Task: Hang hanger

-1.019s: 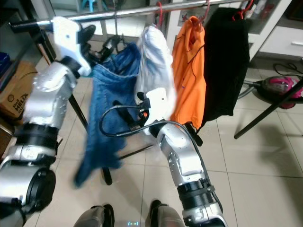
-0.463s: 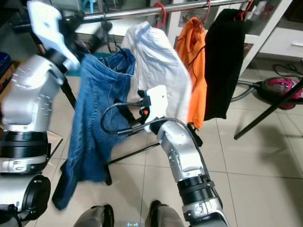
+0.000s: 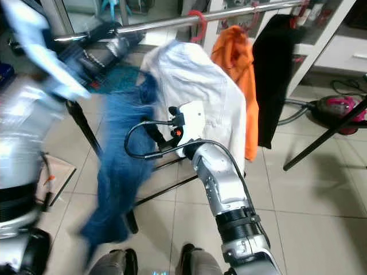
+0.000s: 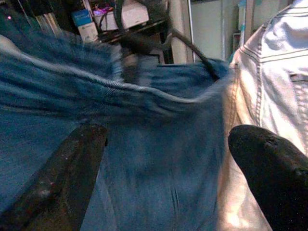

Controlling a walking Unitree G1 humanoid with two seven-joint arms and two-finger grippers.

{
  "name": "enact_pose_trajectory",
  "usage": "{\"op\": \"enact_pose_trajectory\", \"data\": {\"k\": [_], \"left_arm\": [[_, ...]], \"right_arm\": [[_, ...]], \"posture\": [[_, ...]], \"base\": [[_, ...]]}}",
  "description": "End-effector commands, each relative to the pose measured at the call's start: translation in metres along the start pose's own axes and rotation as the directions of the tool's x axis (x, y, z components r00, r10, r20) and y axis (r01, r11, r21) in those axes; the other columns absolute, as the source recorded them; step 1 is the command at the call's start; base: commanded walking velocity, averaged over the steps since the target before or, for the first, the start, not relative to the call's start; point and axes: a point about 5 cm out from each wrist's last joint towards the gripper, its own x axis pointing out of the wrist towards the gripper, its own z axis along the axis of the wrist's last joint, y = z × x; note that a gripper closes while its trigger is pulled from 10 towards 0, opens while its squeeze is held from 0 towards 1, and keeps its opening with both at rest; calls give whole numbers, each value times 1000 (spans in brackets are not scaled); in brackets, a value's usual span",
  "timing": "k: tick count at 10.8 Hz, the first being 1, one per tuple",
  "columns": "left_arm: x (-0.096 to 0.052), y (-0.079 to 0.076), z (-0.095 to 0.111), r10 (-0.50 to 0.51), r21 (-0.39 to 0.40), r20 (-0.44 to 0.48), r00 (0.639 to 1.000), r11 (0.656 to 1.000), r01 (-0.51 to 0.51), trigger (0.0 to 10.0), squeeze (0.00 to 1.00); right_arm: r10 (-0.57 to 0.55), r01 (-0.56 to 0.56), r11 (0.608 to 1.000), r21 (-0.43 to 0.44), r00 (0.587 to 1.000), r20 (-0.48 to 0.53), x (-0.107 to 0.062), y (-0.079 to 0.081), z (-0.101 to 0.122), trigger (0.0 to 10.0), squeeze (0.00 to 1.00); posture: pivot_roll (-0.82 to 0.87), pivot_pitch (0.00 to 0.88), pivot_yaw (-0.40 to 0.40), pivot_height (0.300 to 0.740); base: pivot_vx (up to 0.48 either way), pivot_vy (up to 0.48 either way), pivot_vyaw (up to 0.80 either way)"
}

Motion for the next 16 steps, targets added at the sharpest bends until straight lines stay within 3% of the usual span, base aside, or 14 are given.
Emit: {"op": "enact_pose_trajectory", "data": {"k": [1,2,3,5,6,7,8,9,10,12,14,16], "left_arm": [[-13,-6,9,-109,14,-17,994,994,109,0,0],[-21,-3,1,-91,29,-84,992,995,93,0,0],[-35,7,-23,-33,54,-215,976,998,45,0,0],[-49,11,-59,42,99,-404,914,995,-2,0,0],[-47,14,-68,113,124,-419,901,990,-66,10000,0],[-31,18,-84,388,181,-304,870,920,-347,10000,0],[-37,8,-100,563,131,-254,787,826,-548,10000,0],[-51,-11,-121,626,155,-291,724,777,-609,10000,0],[-58,-14,-130,657,213,-292,695,753,-622,10000,0],[-65,-5,-142,722,304,-288,629,692,-655,10000,0],[-58,-3,-142,726,373,-261,636,683,-628,10000,0],[-45,-4,-143,690,383,-230,687,713,-587,10000,0]], "right_arm": [[0,0,1000,-5,1000,12,1,-5,3,10000,0],[-1,1,1000,-4,1000,12,2,-6,3,10000,0],[6,-6,1000,-7,1000,14,5,-6,5,10000,0],[9,-9,1000,-10,1000,15,6,-7,6,10000,0],[3,-3,1000,-14,1000,16,6,-9,6,10000,0],[-62,64,997,-40,997,36,8,-16,10,10000,0],[-129,132,990,-45,990,64,9,-26,16,10000,0],[-182,186,981,-51,981,66,9,-35,18,10000,0],[-203,207,976,-64,977,62,8,-39,18,10000,0],[-172,176,982,-64,983,67,11,-35,17,10000,0],[-183,187,980,-61,981,66,12,-36,15,10000,0],[-218,225,971,-78,972,87,11,-35,13,10000,0]], "posture": [[-40,126,-64,740],[-30,131,-70,740],[-26,133,-75,740],[-26,136,-85,740],[-21,134,-89,740],[-14,130,-89,740],[-8,128,-86,740],[-2,130,-87,740],[-1,131,-94,740],[-3,130,-98,740],[-4,128,-97,740],[-13,120,-84,740]], "base": [[0,0,0],[0,0,0],[0,0,0],[0,0,0],[0,0,0],[0,0,0],[0,0,0],[0,0,0],[0,0,706],[0,0,613],[274,-392,534],[322,-352,228]]}}
